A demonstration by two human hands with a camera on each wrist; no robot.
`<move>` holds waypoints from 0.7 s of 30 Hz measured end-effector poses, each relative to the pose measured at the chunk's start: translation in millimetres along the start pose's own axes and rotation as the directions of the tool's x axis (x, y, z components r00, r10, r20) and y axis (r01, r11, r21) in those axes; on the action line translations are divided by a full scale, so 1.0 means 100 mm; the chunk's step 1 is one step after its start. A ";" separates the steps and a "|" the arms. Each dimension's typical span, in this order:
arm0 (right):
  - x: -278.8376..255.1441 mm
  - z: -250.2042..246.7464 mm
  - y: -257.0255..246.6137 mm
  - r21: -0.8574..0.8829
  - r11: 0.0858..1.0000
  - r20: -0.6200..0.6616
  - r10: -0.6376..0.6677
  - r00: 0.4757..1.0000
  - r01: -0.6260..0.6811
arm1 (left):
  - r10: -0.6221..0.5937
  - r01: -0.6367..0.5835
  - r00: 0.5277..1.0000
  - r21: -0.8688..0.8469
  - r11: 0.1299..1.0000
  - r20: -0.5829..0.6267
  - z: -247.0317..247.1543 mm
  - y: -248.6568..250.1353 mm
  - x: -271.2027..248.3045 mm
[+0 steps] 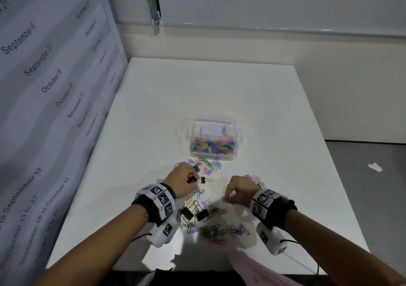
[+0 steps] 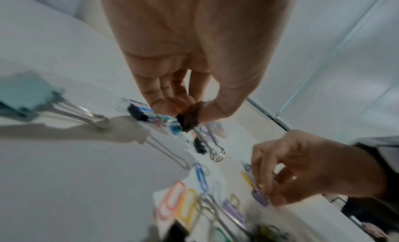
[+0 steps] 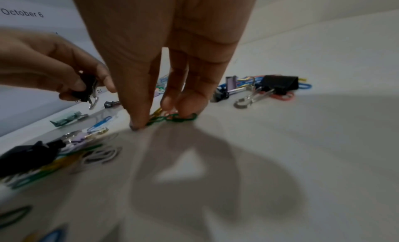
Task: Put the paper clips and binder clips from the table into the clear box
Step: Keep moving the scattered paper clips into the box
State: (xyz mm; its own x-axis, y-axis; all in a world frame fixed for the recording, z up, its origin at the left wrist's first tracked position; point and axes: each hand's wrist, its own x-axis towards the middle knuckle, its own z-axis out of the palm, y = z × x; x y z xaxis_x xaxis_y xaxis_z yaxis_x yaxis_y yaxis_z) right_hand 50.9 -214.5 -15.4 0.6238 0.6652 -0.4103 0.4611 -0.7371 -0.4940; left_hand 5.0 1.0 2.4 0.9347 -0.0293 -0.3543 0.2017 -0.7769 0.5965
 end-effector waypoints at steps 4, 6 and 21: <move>-0.03 -0.01 0.06 -0.012 0.999 0.028 0.053 0.998 -0.053 | -0.107 0.106 0.994 0.083 0.991 0.009 -0.09 -0.21 0.04; -0.03 0.00 0.05 -0.001 0.998 0.040 0.059 0.997 -0.059 | -0.117 0.117 0.993 0.122 0.986 -0.006 -0.09 -0.24 0.02; 0.06 0.05 -0.12 0.026 0.997 -0.002 0.068 0.998 -0.068 | 0.238 -0.378 0.888 0.328 0.866 0.394 0.40 0.05 -0.33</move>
State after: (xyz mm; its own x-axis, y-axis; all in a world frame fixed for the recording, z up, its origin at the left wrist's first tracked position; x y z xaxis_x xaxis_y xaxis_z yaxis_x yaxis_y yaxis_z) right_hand 46.1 -201.0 -16.6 0.6551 0.6132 -0.4413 0.4010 -0.7773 -0.4849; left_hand -36.6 -27.6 -11.8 0.7624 -0.4590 -0.4562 -0.2749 -0.8679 0.4137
